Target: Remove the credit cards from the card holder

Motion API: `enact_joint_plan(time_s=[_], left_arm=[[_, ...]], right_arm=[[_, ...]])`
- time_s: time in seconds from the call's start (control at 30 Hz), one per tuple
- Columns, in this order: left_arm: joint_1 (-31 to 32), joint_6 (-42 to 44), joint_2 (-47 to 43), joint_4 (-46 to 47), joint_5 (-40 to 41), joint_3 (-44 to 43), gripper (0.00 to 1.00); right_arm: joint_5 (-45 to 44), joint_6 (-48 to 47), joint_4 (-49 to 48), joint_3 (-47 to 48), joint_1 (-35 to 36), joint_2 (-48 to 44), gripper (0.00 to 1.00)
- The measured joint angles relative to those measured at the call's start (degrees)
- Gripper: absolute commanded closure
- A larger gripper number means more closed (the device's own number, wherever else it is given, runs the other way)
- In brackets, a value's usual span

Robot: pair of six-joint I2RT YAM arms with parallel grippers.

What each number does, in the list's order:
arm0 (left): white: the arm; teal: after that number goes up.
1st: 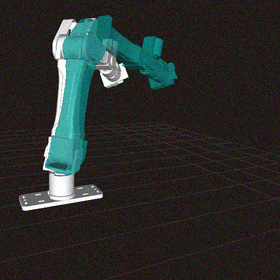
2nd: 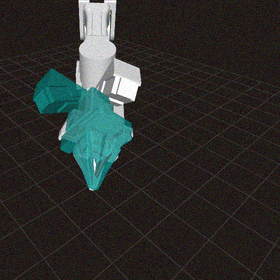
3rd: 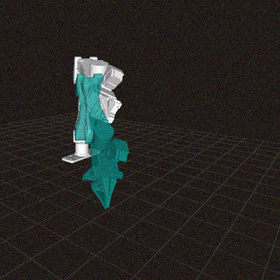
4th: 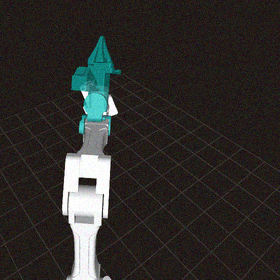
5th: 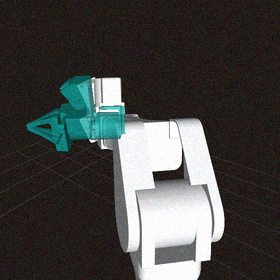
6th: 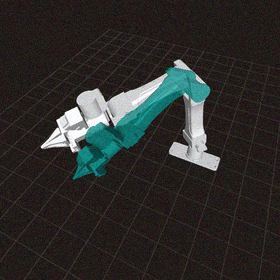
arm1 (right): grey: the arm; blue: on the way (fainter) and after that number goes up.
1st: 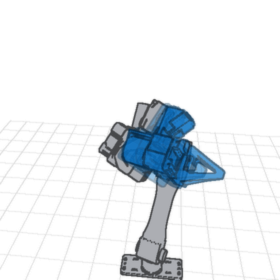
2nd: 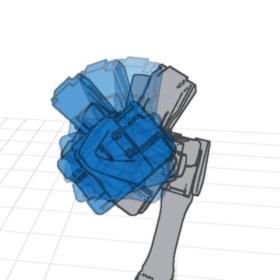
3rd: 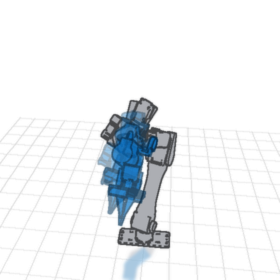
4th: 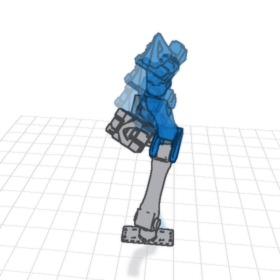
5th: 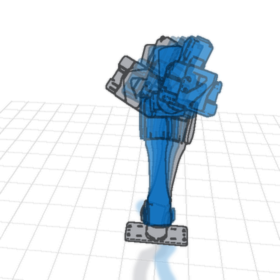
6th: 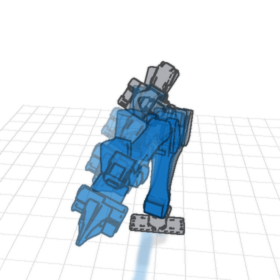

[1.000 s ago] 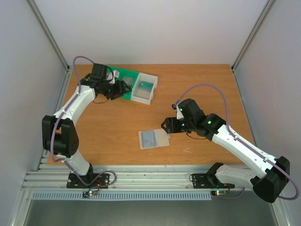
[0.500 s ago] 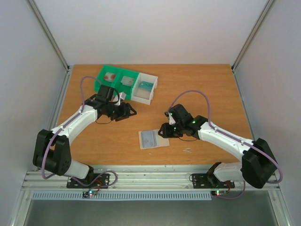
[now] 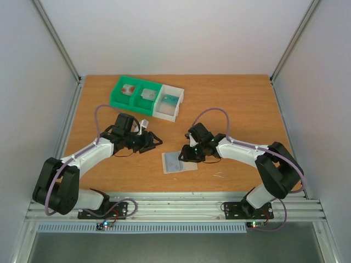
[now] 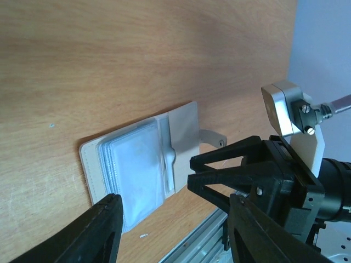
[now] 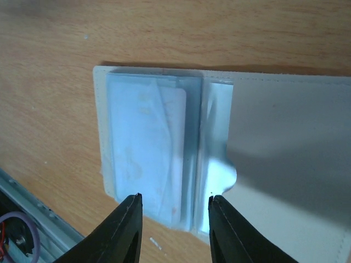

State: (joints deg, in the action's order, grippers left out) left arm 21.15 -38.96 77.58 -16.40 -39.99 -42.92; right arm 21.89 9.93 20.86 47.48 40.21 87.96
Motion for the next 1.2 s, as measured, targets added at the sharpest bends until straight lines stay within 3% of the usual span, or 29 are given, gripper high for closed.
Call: enact_joint_plan(time_s=[0.6, 1.2], left_arm=[[0.1, -5.3, 0.1, 7.2, -0.5, 4.7, 0.47], [0.1, -8.7, 4.2, 14.0, -2.2, 8.5, 0.46]], right_arm=[[2.3, 7.0, -9.1, -1.9, 2.4, 7.1, 0.68], [-0.2, 8.0, -10.6, -2.2, 4.2, 7.9, 0.85]])
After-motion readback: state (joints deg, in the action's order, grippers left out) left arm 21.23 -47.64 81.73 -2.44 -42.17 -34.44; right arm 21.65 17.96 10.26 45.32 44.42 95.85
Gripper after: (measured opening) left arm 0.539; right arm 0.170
